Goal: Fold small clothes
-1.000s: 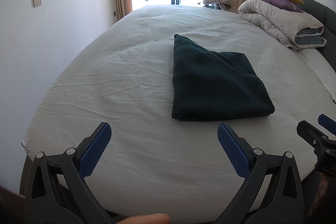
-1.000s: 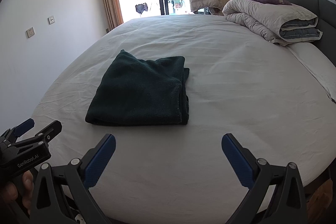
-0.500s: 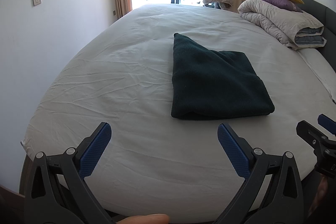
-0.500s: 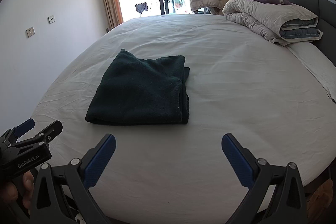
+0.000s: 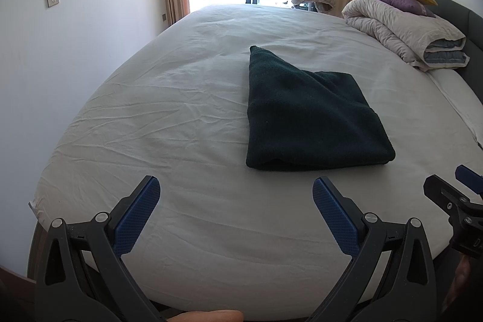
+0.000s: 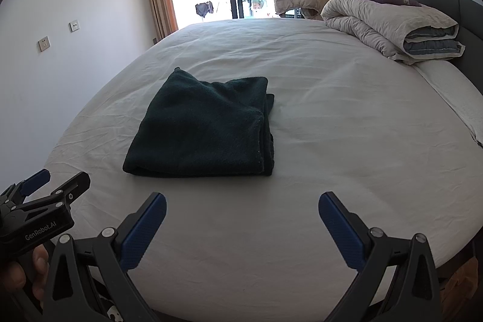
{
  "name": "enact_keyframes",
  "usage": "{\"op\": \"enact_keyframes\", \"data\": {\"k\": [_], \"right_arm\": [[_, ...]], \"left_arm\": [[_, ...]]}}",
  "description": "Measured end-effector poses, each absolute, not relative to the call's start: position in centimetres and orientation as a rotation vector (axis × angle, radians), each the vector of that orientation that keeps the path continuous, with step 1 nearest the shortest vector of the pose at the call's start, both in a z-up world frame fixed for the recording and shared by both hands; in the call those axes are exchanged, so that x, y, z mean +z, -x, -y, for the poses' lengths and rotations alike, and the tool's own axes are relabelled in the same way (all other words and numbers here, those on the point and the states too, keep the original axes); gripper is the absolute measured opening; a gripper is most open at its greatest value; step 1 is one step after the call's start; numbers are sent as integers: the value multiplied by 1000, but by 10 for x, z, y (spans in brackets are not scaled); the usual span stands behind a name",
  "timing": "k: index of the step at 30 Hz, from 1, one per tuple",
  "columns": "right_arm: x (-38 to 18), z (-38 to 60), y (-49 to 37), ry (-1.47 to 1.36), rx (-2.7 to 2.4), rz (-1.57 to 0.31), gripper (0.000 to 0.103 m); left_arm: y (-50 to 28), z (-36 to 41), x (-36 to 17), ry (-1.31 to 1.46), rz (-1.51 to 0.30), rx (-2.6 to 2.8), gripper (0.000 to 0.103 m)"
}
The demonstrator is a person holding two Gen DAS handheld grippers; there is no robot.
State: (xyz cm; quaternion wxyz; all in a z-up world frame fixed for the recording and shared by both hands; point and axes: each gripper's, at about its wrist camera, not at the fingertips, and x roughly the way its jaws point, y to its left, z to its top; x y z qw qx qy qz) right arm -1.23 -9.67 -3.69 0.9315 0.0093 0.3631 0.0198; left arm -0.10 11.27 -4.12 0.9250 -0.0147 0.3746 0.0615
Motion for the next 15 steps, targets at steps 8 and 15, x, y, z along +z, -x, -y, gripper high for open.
{"op": "enact_keyframes", "data": {"k": [8,15], "right_arm": [[-39,96,12,-18,42,-747,103],[-41,95,11,-20,45,-752,103]], "left_arm": [[1,-112,-43,31,-772,124,103],[0,-111,-45,35,-778,125,103]]}}
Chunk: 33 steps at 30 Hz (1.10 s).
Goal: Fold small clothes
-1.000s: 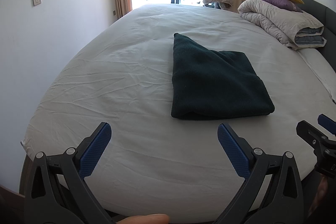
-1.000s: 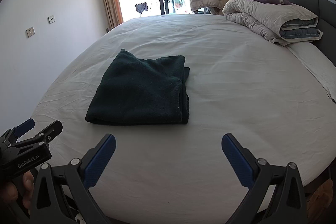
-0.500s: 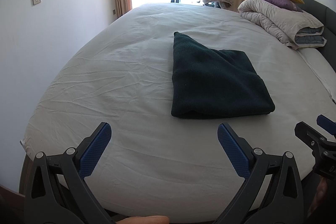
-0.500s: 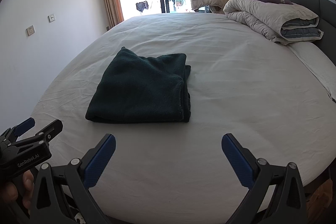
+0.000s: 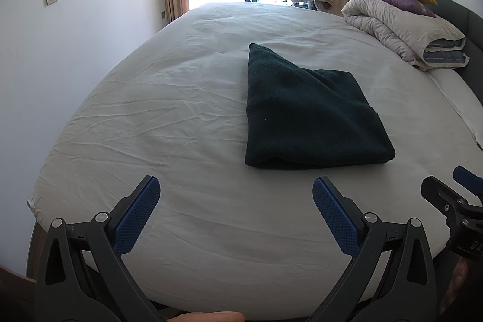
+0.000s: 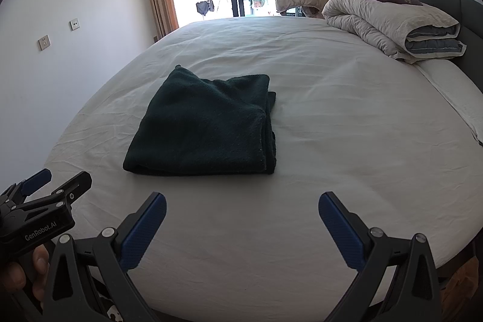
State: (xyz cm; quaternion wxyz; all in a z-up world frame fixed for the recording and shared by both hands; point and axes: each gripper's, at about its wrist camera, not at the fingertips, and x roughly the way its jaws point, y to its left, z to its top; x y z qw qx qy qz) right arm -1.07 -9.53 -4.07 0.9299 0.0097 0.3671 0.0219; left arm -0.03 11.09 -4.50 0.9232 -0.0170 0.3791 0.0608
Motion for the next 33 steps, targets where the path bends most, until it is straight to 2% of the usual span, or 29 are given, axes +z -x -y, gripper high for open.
{"op": "enact_keyframes", "data": {"k": [33], "right_arm": [[-45,94,11,-20,46,-757,103]], "left_arm": [[0,-111,-47,41,-790,125,103]]}}
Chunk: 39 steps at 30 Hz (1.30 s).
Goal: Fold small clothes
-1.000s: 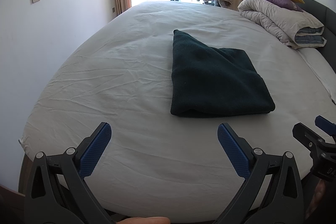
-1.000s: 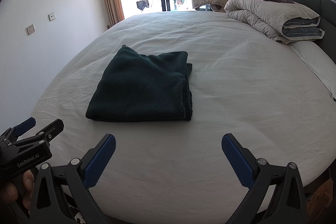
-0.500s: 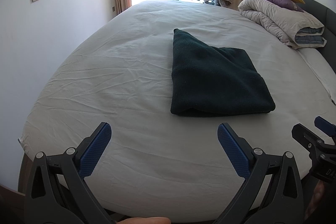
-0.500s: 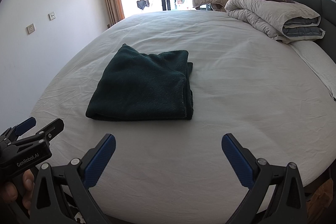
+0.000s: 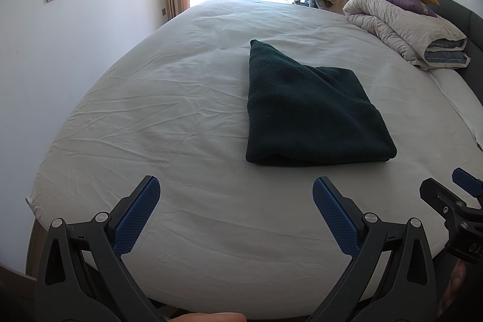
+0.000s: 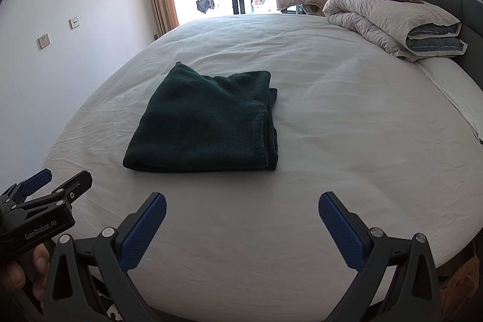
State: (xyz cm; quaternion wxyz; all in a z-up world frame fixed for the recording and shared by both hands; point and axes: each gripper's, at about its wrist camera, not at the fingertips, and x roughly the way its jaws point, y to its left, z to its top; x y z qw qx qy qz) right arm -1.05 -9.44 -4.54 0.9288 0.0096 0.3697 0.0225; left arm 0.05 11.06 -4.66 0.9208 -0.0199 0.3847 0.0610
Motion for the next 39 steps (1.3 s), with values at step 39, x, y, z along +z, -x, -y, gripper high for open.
{"op": "enact_keyframes", "data": {"k": [39], "right_arm": [[-50,100,11,-31,54,-774,103]], "left_arm": [[0,-106,-50,43,-788,131,103]]}}
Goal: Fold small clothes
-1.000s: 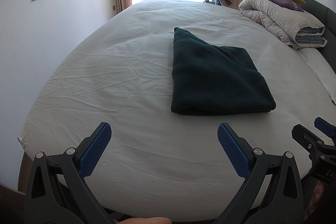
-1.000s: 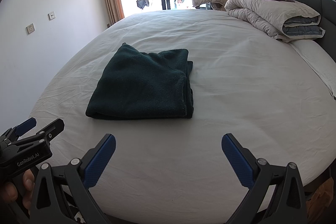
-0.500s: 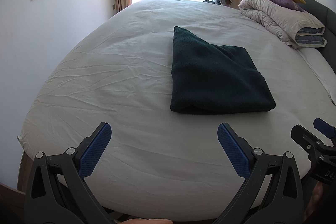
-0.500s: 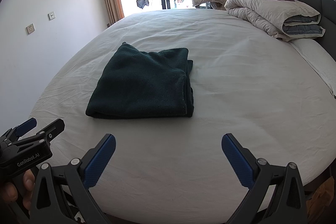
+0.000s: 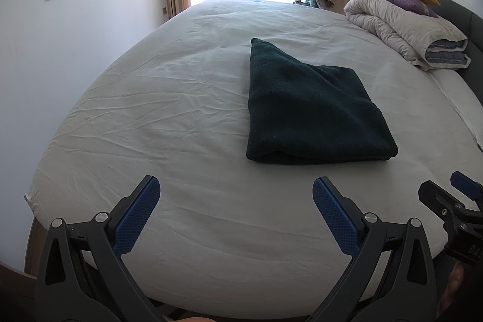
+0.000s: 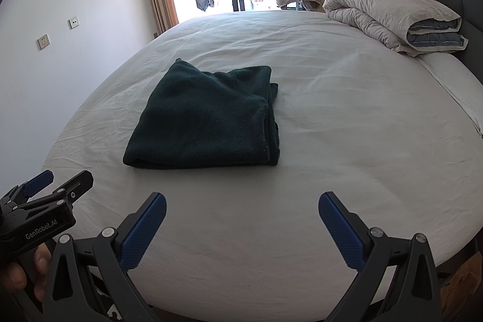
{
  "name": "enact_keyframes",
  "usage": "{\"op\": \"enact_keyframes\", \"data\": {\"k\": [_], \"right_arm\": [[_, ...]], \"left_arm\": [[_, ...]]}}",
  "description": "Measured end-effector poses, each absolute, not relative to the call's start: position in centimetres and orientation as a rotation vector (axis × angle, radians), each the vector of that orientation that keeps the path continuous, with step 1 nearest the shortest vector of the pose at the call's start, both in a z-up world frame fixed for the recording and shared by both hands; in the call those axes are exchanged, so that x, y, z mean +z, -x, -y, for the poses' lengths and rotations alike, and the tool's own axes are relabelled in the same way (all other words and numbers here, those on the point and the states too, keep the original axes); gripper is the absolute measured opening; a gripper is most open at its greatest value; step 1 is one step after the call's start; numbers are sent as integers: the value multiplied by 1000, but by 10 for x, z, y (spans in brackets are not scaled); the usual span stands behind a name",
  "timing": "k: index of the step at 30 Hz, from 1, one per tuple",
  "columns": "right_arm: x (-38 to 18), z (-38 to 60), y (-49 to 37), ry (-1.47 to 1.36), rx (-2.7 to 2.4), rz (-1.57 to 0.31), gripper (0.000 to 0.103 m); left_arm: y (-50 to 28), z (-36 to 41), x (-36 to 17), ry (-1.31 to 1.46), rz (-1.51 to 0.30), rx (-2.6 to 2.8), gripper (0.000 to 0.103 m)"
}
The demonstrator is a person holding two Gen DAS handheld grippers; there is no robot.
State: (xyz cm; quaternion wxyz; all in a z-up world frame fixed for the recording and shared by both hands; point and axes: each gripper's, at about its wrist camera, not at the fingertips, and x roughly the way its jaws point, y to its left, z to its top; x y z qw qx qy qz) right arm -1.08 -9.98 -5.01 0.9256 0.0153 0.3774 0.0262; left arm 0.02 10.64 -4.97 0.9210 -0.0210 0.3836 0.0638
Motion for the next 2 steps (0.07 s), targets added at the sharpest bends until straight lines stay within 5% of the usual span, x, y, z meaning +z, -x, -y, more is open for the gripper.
{"op": "enact_keyframes", "data": {"k": [2], "right_arm": [[-50,100,11,-32,54,-776,103]], "left_arm": [[1,-106,-49,40,-781,130,103]]}}
